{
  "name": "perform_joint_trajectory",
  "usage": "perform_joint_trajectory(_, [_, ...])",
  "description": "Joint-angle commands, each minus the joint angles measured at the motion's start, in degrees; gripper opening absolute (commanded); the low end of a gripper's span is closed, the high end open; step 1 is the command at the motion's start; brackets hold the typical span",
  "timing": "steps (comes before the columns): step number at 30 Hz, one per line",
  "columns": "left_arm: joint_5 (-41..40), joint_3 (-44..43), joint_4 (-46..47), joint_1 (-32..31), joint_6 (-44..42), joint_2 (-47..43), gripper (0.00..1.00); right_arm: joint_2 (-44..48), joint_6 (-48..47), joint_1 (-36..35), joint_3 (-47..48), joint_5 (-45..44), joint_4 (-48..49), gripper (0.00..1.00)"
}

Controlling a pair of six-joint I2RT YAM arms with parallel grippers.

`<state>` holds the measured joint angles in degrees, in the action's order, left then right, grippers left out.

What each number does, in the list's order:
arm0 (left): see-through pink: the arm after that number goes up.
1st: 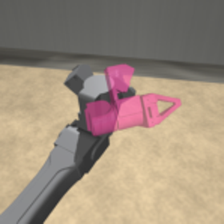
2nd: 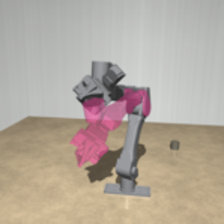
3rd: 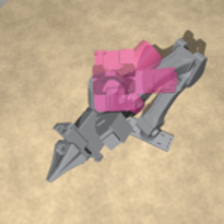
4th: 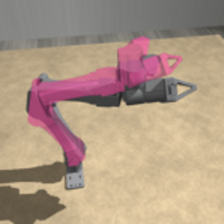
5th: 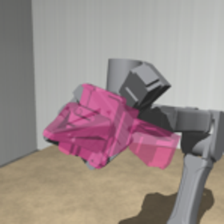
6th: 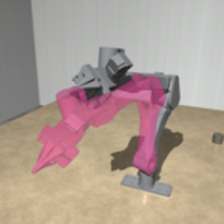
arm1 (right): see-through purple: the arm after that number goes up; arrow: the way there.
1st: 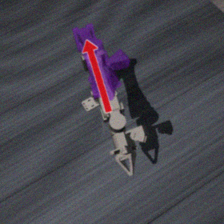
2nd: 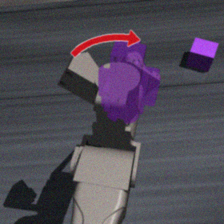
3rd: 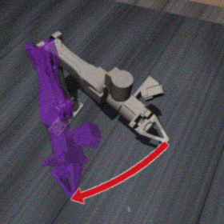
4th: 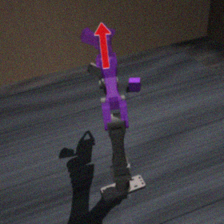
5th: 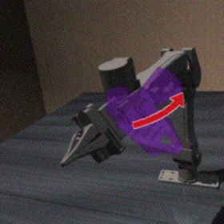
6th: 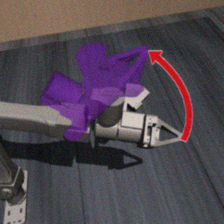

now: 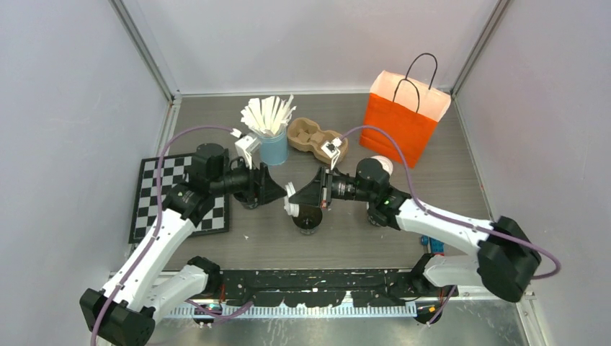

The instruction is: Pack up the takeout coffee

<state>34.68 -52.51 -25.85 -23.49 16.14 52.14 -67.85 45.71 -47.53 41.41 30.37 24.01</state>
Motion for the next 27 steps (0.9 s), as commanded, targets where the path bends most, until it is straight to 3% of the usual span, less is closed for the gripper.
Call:
perform_joint_trajectory(1, [10.7,4.15,7.33,0.24,2.75,-1.39,0.65,-7.06,26.21,3.58,-4.63,12.53,22.64,0.0])
perform_joint_trajectory(4, [10.22,6.86,7.3,0.27,4.38,-2.16,0.65,-10.4,32.64,6.71,-8.65,12.94,31.57,0.0])
perform_joint_trajectory(9, [6.63,8.66,3.39,0.28,5.5,-0.9,0.61,-13.26,35.14,8.99,-12.66,13.46,37.3,0.0])
perform_joint_trajectory(20, [5.46,14.2,8.8,0.28,11.69,2.79,0.55,-14.01,34.52,9.71,-14.29,13.8,38.29,0.0])
perform_joint_trajectory(27, [4.32,18.65,16.63,0.27,23.47,-0.24,0.52,-11.45,32.44,9.68,-13.8,11.89,36.01,0.0])
